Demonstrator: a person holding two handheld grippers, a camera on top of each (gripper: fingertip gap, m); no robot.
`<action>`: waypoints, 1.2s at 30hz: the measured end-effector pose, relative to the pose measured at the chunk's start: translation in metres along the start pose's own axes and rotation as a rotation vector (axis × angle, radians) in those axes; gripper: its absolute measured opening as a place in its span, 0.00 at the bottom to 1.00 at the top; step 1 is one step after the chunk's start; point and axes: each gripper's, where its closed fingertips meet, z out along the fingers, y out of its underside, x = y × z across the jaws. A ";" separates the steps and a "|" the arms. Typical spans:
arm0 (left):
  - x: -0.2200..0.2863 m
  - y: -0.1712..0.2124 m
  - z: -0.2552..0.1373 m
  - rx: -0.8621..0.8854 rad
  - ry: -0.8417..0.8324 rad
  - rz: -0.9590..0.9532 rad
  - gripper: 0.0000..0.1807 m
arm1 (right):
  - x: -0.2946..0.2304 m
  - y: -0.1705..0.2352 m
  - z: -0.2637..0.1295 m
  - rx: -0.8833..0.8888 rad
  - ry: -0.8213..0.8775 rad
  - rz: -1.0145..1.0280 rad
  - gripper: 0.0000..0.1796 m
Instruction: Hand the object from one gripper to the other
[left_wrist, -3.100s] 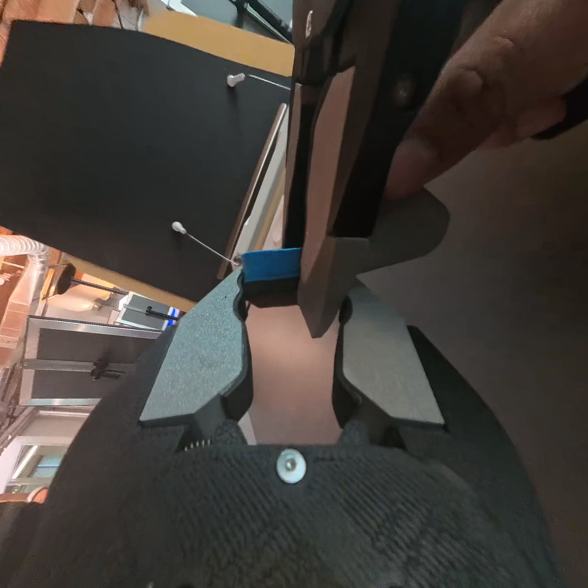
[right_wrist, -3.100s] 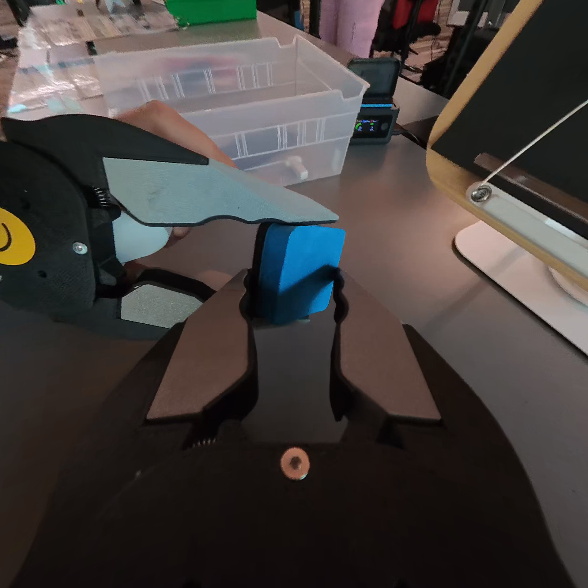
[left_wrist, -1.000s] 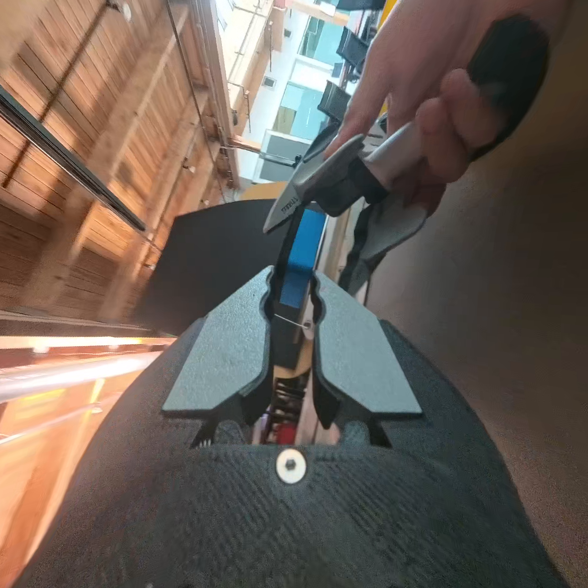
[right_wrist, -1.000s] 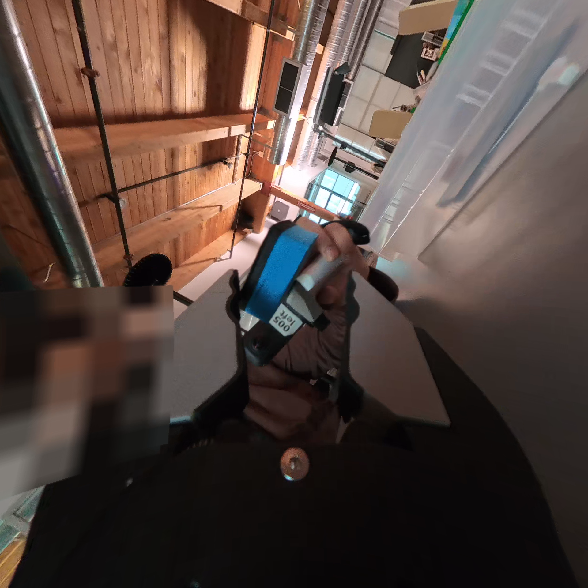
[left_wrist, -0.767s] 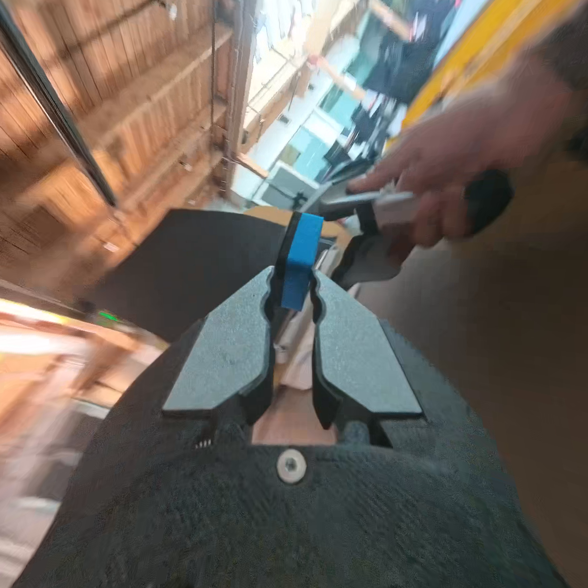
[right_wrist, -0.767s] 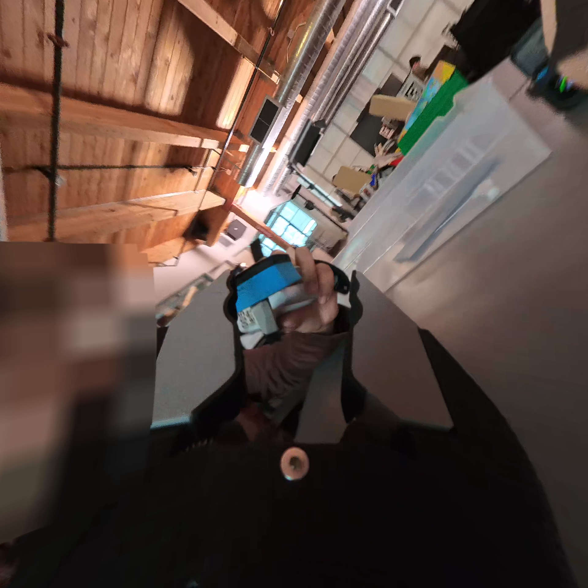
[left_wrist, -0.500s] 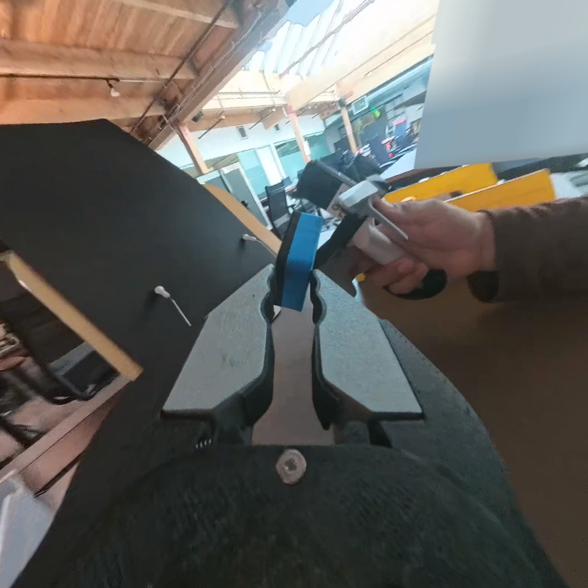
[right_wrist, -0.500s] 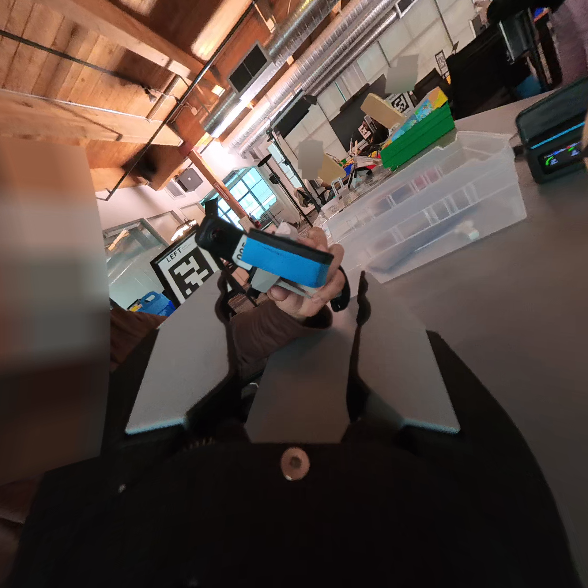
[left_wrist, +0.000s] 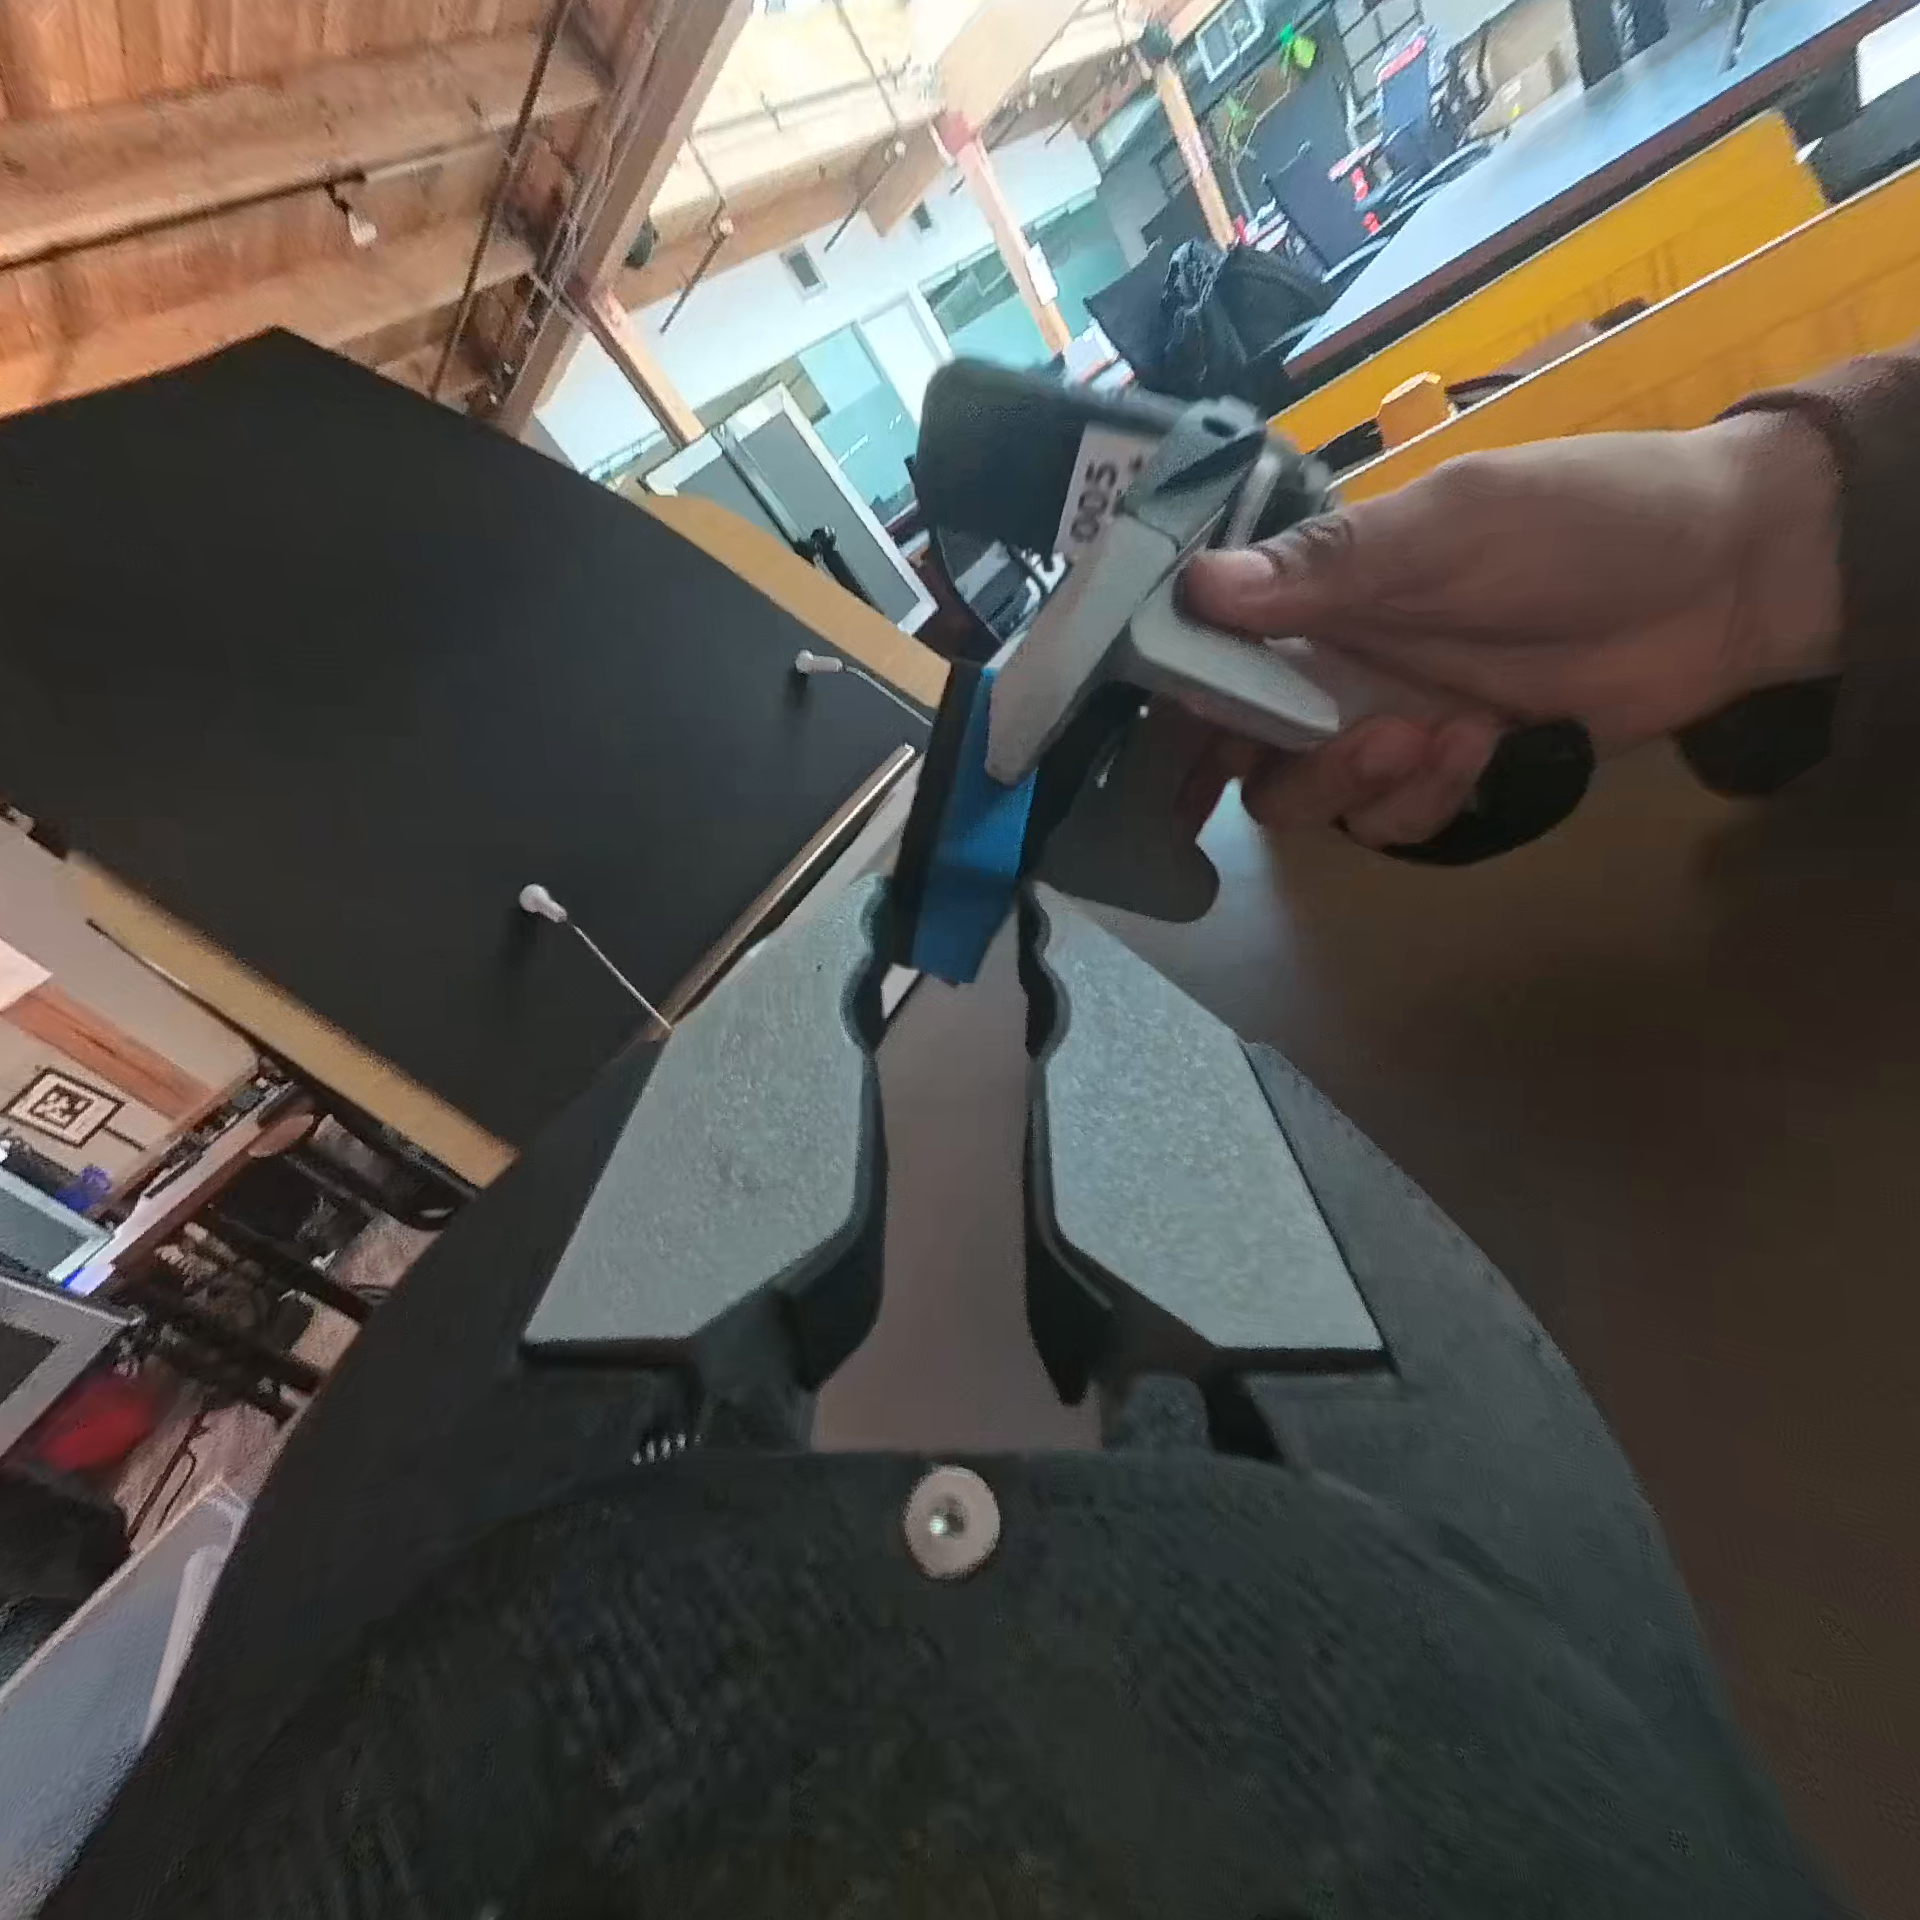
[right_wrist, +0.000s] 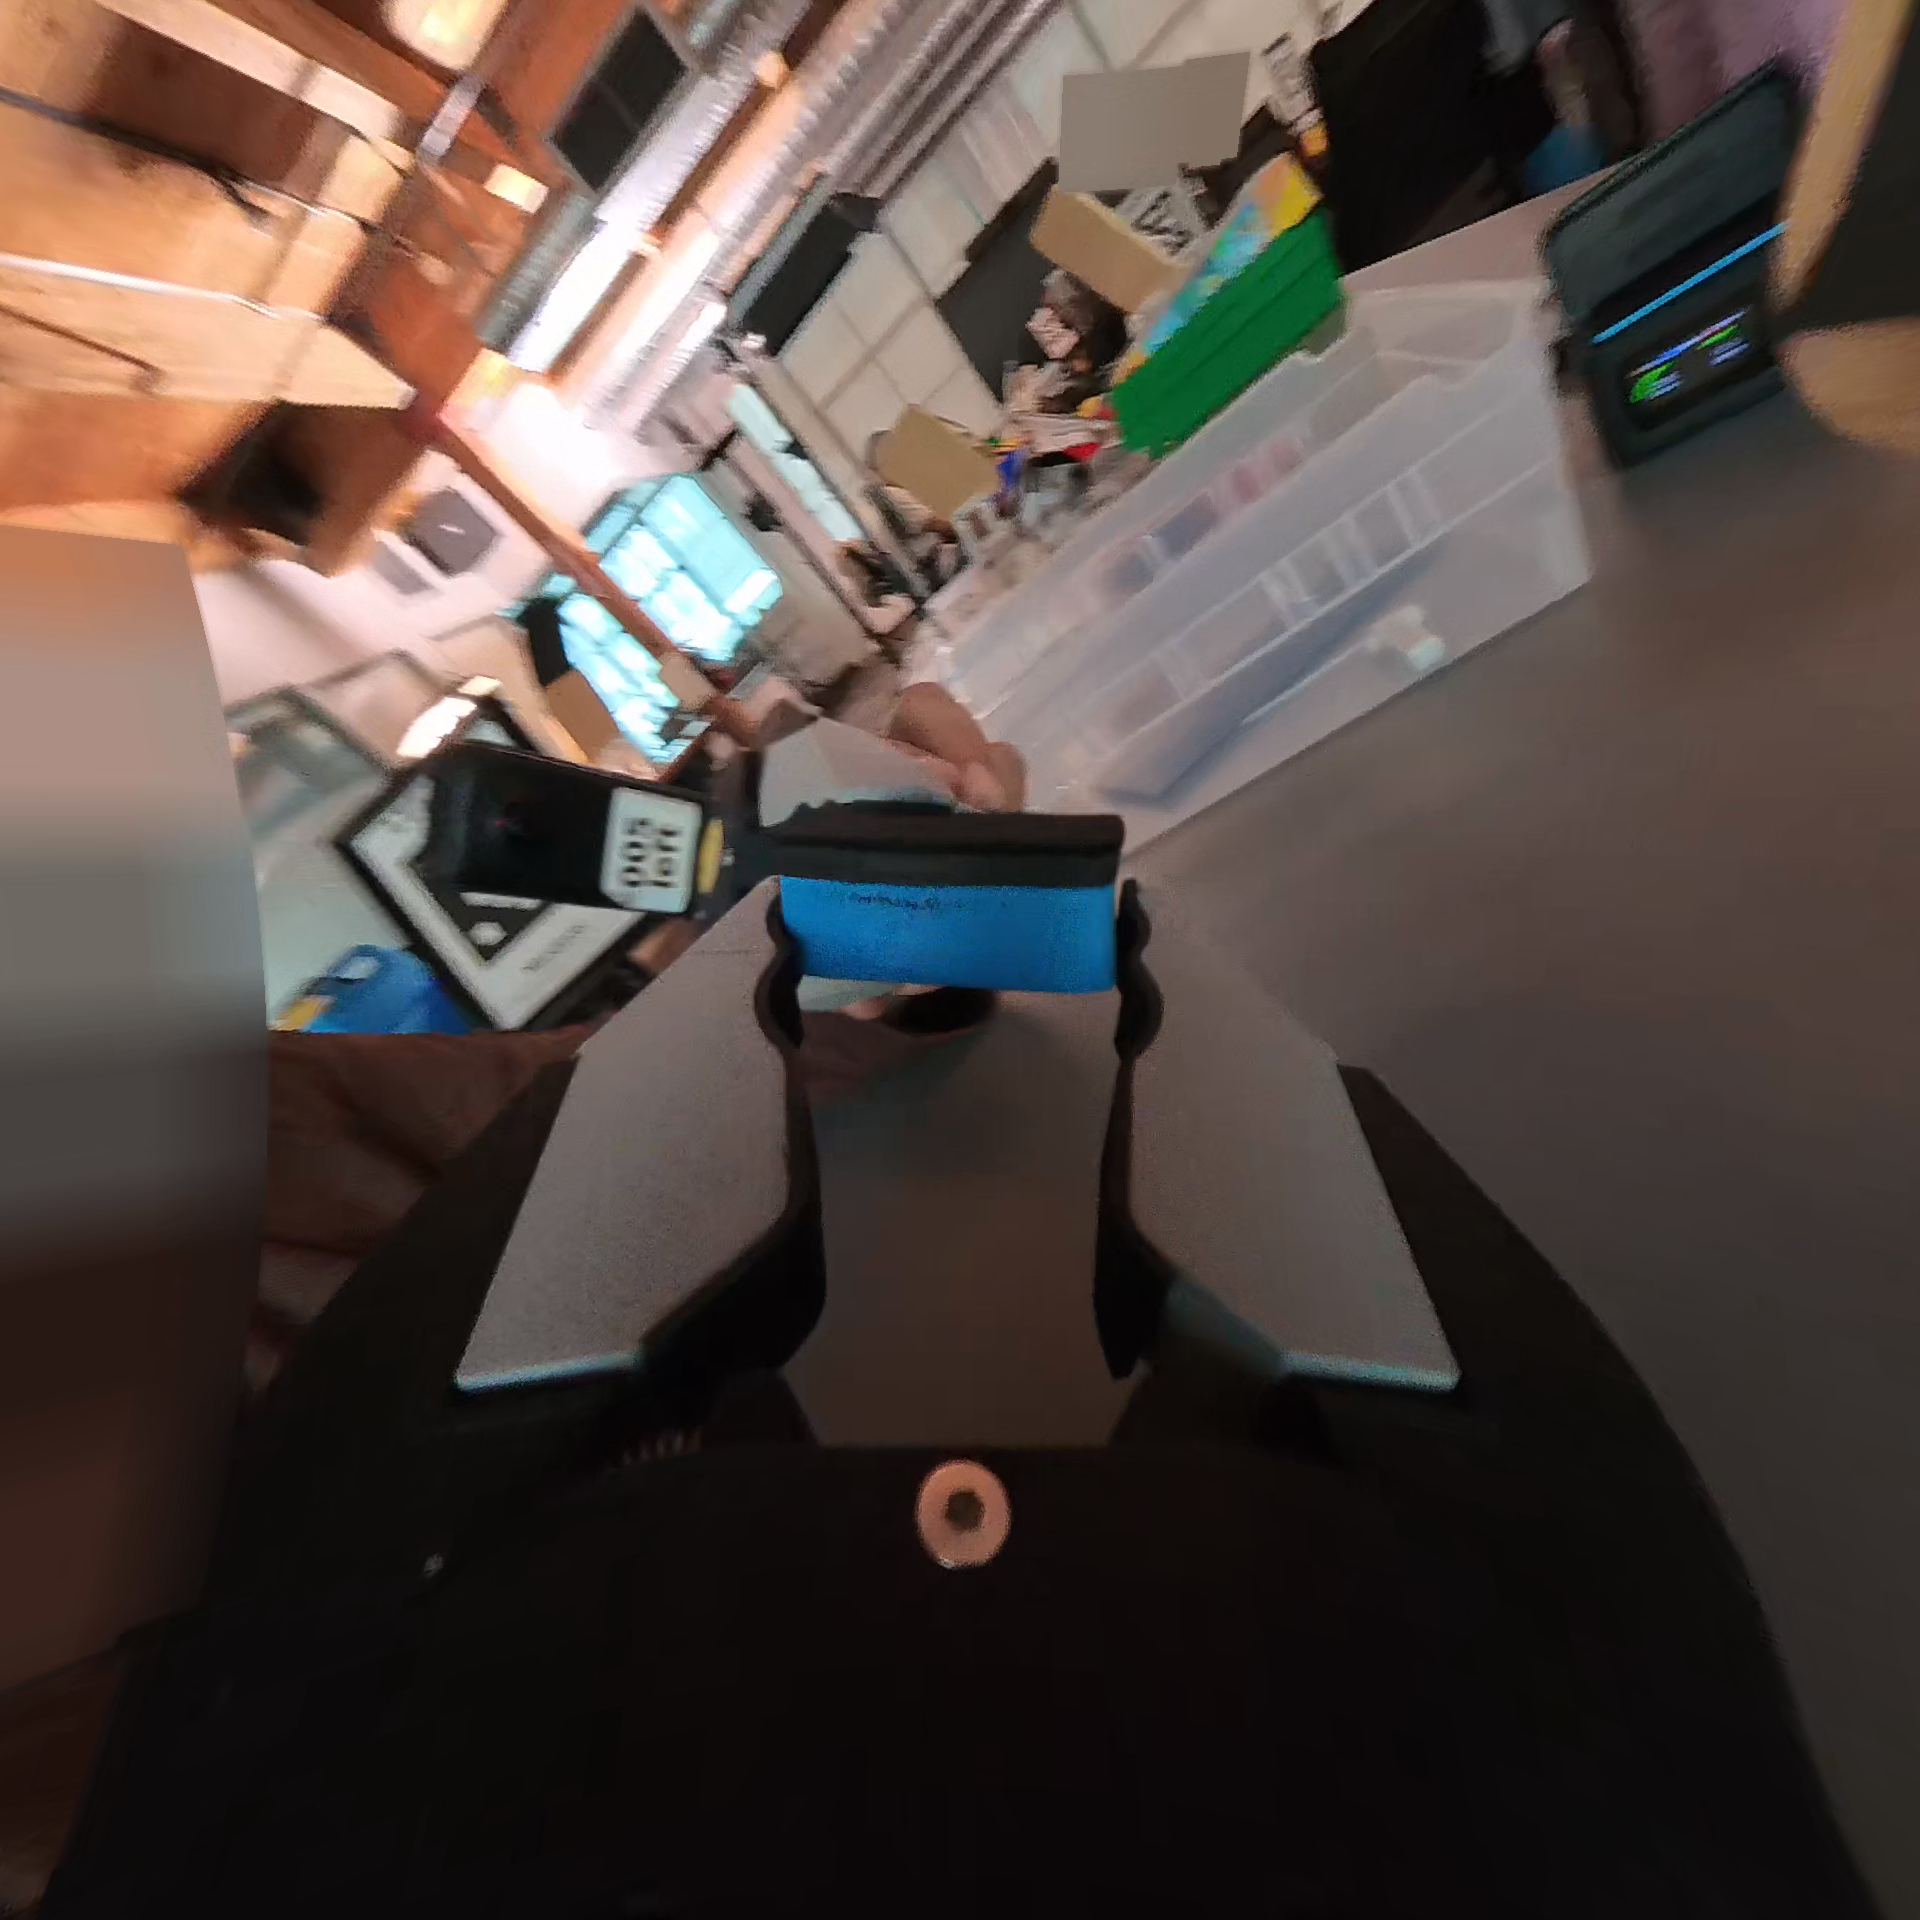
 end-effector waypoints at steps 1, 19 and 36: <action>0.001 0.003 0.001 -0.016 0.003 0.005 0.16 | 0.007 -0.002 -0.003 -0.001 0.073 -0.050 0.32; 0.008 0.021 0.005 -0.115 0.366 -1.038 0.51 | 0.038 -0.006 -0.013 -0.377 0.936 -1.271 0.33; -0.020 0.032 0.000 -0.171 0.052 -0.236 0.30 | 0.029 0.022 -0.002 -0.331 0.641 -1.075 0.31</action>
